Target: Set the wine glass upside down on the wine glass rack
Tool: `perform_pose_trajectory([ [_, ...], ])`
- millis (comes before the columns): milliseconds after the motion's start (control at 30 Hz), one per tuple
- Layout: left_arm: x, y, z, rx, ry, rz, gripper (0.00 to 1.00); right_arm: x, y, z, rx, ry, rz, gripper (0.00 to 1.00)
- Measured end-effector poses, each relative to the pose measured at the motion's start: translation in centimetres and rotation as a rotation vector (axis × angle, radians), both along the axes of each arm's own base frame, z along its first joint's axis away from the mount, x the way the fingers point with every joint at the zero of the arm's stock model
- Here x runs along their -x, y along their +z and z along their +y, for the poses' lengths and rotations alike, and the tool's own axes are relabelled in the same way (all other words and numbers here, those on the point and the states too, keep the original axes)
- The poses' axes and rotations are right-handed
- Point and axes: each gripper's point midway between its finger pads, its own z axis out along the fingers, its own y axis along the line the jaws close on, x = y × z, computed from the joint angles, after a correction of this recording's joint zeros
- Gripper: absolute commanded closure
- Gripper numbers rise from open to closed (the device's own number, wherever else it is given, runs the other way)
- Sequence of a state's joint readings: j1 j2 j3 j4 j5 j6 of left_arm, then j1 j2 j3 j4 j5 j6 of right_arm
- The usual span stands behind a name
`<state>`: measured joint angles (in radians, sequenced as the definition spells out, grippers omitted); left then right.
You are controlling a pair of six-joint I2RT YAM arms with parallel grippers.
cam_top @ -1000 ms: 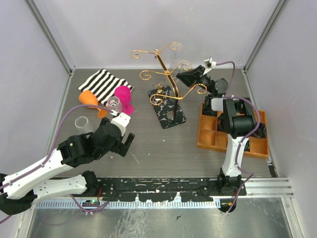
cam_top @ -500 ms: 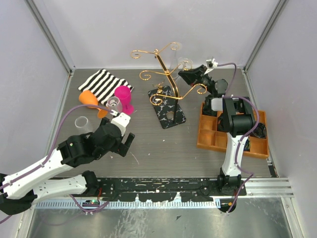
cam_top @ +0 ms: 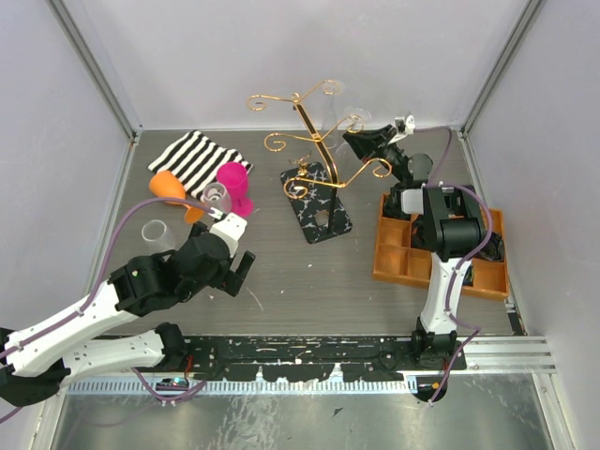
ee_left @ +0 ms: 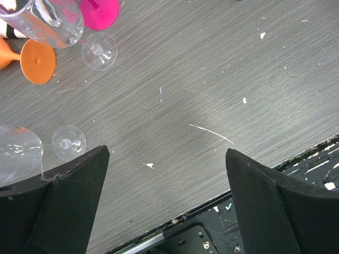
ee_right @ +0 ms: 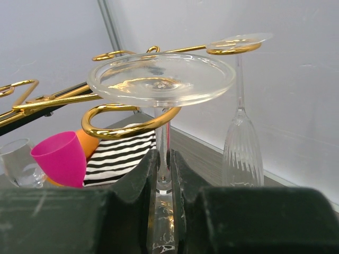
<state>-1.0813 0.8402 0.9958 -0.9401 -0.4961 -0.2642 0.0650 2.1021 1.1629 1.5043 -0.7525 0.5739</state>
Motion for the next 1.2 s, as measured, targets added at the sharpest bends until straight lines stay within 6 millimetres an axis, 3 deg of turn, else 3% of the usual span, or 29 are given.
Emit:
perform_pose_trajectory([
  [467, 0.0, 0.0, 0.0, 0.000, 0.000, 0.000, 0.02, 1.3, 0.1, -1.4, 0.014, -0.021, 0.000, 0.99],
  [700, 0.0, 0.0, 0.0, 0.000, 0.000, 0.000, 0.02, 2.3, -0.7, -1.1, 0.046, 0.024, 0.010, 0.99],
  [1200, 0.0, 0.0, 0.0, 0.000, 0.000, 0.000, 0.02, 4.0, -0.3, -0.3, 0.093, 0.128, 0.001, 0.93],
])
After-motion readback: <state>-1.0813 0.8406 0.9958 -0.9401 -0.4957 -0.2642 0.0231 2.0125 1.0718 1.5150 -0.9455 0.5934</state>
